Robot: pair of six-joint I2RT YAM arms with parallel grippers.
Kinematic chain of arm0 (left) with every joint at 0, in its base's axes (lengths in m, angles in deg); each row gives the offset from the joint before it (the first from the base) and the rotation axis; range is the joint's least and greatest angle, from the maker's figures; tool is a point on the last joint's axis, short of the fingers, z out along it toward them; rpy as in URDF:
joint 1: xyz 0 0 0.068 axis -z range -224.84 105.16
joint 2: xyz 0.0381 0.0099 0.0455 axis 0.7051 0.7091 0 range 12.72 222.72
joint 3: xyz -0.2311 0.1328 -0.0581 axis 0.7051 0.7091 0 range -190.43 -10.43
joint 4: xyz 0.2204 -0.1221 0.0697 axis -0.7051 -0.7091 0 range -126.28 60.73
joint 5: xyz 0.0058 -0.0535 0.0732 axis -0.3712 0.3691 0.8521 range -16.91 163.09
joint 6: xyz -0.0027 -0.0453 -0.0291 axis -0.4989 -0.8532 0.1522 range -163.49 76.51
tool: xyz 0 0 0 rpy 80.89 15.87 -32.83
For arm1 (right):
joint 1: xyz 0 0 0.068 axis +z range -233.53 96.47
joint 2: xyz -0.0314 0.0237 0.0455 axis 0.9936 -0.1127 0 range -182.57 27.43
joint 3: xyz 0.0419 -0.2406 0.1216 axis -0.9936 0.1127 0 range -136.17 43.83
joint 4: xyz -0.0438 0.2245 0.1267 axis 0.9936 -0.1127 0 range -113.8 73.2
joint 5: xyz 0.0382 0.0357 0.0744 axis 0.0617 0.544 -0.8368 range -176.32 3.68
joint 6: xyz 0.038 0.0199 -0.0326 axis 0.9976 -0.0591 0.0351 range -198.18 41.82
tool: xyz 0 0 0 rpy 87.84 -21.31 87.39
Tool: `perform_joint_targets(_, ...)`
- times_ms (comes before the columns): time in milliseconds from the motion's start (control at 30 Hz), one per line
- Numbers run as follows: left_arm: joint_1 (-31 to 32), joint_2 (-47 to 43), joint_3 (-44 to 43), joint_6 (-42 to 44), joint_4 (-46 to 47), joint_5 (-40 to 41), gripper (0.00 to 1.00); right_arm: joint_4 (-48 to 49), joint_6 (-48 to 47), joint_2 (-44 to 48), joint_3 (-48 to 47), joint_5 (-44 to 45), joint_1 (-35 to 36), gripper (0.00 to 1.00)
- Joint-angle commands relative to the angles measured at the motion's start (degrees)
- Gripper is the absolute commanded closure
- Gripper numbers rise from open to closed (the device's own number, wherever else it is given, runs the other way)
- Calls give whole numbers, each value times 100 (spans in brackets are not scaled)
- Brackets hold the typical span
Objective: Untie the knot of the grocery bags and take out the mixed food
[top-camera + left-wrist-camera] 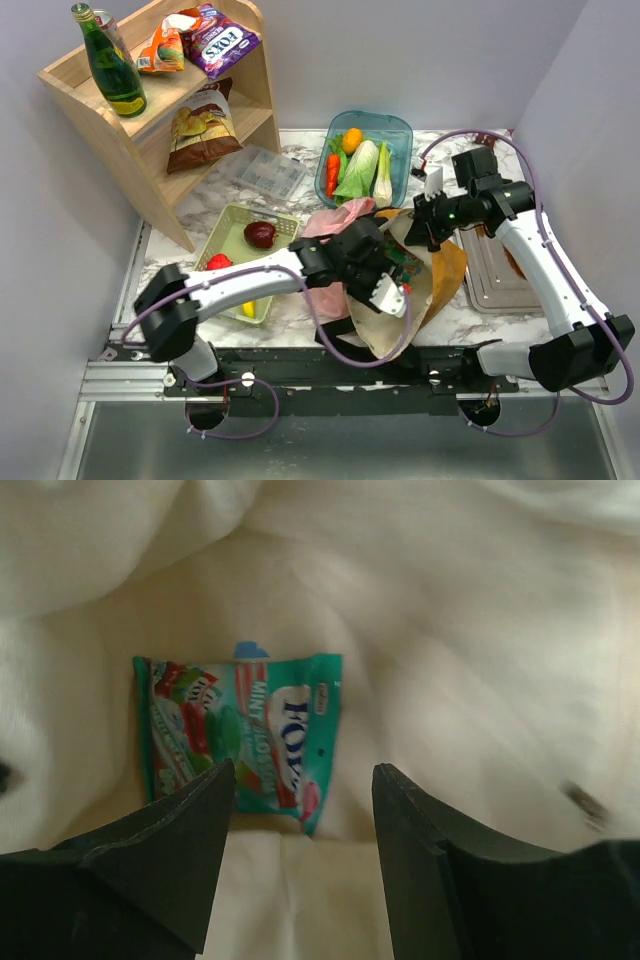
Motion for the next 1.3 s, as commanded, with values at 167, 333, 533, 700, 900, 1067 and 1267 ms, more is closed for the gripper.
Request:
perform_joint_targets(167,33,1987,-765,144,875,1516,33,53,-44,132,315,43,-28,99)
perform_joint_targets(333,39,2775,-1114,248,748,1969,24,22,-43,187,382,83,-32,99)
perform_joint_targets(533,-129,3417,-1590,-3,779,2479,38,15,-6,188,365,80,-28,99)
perform_joint_targets(700,-151,3455,-1654,107,345,2392,77,1,-29,181,391,123,-28,99)
perform_joint_targets(900,-195,2517,-1499,-347,-30,1614,100,17,-66,145,360,198,-31,99)
perform_joint_targets(1067,-213,1492,-1628,-797,-891,411,100,64,-80,101,260,230,-30,99)
perform_joint_targets(1267,-228,853,-1839,-595,-2278,-595,100,142,-116,30,232,266,-28,99)
